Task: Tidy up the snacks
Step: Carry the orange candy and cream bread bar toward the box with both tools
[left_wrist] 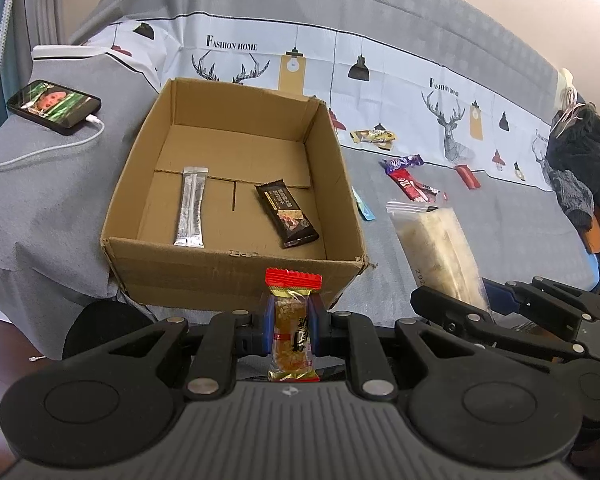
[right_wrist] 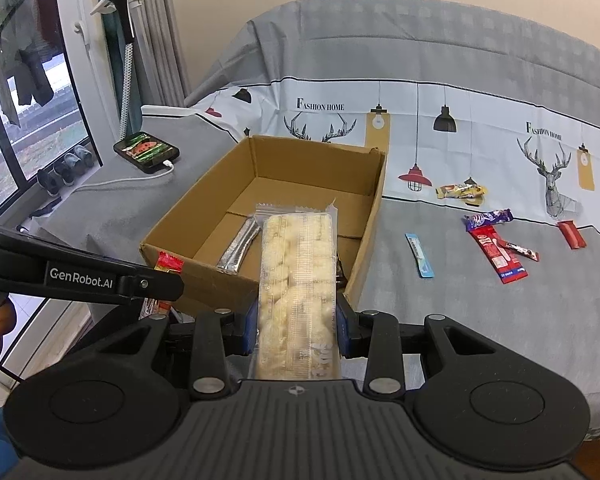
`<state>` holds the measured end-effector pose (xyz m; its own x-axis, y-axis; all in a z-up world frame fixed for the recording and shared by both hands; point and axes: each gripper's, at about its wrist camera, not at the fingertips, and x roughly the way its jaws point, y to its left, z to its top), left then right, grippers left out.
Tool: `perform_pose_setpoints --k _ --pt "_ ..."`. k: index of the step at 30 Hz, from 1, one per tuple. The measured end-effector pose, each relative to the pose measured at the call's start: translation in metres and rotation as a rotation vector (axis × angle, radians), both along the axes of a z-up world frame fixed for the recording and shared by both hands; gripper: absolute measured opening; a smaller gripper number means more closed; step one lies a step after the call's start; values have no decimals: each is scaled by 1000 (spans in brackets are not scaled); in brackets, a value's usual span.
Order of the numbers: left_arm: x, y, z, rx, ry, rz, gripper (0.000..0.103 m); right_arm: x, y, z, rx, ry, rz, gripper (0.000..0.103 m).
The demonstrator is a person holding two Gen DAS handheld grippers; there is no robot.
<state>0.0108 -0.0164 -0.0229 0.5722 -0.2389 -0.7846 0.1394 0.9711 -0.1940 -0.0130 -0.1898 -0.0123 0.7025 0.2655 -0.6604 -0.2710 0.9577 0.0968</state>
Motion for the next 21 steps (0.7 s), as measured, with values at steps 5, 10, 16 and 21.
perform_pose_setpoints --k 5,10,16,21 --pt "4 2 -3 -3 10 6 19 3 1 -3 -3 12 1 38" --pt "9 5 -5 -9 14 17 19 7 0 -5 -11 16 -5 38" --pt "20 13 -5 -17 15 35 19 14 3 -9 -25 29 -9 38" --pt "33 22 -3 -24 10 55 19 26 7 -8 -28 37 -16 38"
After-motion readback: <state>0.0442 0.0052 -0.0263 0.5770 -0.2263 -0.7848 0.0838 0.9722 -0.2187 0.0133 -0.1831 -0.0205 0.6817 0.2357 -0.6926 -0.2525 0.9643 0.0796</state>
